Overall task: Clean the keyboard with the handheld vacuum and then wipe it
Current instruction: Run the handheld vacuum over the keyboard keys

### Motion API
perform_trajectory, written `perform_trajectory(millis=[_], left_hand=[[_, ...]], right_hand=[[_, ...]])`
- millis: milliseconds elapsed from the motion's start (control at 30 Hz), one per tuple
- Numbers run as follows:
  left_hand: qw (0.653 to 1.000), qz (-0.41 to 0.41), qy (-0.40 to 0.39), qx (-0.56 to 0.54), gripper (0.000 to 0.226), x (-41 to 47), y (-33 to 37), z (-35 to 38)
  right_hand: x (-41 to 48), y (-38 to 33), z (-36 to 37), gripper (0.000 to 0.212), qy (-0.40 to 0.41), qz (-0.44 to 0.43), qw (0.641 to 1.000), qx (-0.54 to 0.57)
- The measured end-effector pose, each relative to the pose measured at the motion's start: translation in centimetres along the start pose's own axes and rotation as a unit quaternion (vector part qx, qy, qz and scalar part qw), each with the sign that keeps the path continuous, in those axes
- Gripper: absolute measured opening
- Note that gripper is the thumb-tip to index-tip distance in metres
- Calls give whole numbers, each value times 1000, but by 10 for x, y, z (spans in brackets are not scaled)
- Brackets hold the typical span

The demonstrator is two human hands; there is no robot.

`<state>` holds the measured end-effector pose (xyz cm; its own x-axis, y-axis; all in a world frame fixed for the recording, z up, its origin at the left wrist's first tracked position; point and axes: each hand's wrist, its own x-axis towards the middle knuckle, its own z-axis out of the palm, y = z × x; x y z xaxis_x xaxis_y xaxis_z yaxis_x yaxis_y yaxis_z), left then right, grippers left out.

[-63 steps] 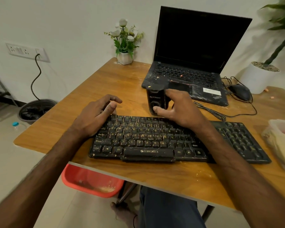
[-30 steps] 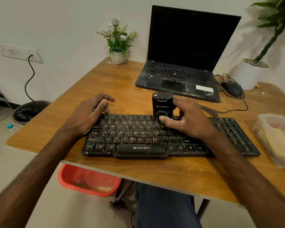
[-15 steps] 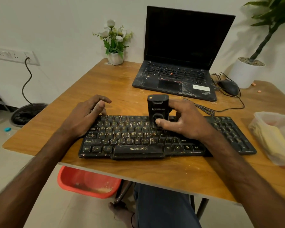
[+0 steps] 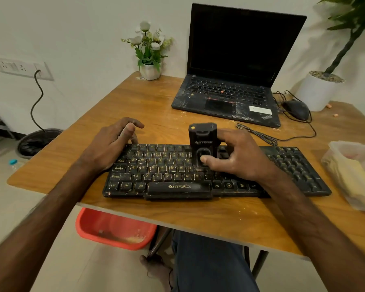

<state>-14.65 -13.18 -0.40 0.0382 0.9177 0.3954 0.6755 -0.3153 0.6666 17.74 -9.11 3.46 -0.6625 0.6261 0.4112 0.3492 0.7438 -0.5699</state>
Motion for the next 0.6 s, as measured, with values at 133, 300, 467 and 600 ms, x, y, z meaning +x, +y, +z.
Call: perform_trajectory(millis=[133,300,467,600], left_hand=[[1000,-3,2,-5,64,-1,0,0],[1000,-3,0,-5,63,-1,-1,0],[1000,-3,4,9,51,-1,-2,0],[1000,-2,3,14,48,-1,-2,1]], right_hand=[[1,1,-2,56,19,-7,1000,1],[0,1,2,54,1,4,999,35],[-1,-1,1,55,16,-18,999,34],[-2,-2,3,55,16,-14,1000,21]])
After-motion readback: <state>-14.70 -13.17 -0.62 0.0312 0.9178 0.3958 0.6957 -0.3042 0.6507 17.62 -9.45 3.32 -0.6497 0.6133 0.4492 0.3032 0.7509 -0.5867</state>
